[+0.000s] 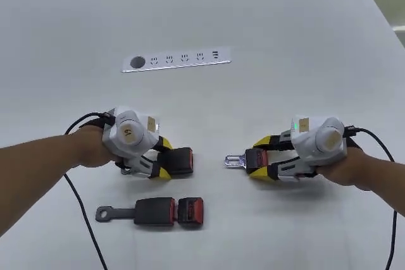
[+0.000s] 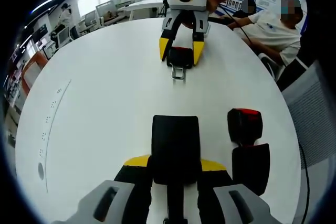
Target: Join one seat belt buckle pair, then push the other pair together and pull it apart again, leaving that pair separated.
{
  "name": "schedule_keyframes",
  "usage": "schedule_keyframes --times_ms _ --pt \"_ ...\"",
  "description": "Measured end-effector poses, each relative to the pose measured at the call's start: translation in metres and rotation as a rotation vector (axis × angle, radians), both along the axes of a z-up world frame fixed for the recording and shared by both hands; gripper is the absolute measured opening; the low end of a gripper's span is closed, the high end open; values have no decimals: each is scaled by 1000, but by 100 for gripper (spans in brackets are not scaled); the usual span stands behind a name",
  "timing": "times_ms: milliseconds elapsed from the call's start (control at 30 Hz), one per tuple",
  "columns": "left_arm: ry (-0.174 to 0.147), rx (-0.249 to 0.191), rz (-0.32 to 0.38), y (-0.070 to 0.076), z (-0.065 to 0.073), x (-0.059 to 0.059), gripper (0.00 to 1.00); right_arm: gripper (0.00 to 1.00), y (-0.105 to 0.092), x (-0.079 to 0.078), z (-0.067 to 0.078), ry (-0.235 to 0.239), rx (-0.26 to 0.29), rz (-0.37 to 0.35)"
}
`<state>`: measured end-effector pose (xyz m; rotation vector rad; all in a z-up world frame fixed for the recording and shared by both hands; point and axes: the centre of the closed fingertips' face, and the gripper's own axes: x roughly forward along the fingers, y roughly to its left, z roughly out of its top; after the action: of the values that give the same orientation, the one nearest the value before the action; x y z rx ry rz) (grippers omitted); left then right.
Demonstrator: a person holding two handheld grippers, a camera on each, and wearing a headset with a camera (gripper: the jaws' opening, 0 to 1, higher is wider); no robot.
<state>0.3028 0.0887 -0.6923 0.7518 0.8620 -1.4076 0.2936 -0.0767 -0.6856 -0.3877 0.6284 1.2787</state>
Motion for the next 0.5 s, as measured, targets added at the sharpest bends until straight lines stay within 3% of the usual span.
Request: schedule_keyframes --times_ms 500 --pt "0 4 2 -3 3 -3 33 35 -24 -6 2 8 -19 -19"
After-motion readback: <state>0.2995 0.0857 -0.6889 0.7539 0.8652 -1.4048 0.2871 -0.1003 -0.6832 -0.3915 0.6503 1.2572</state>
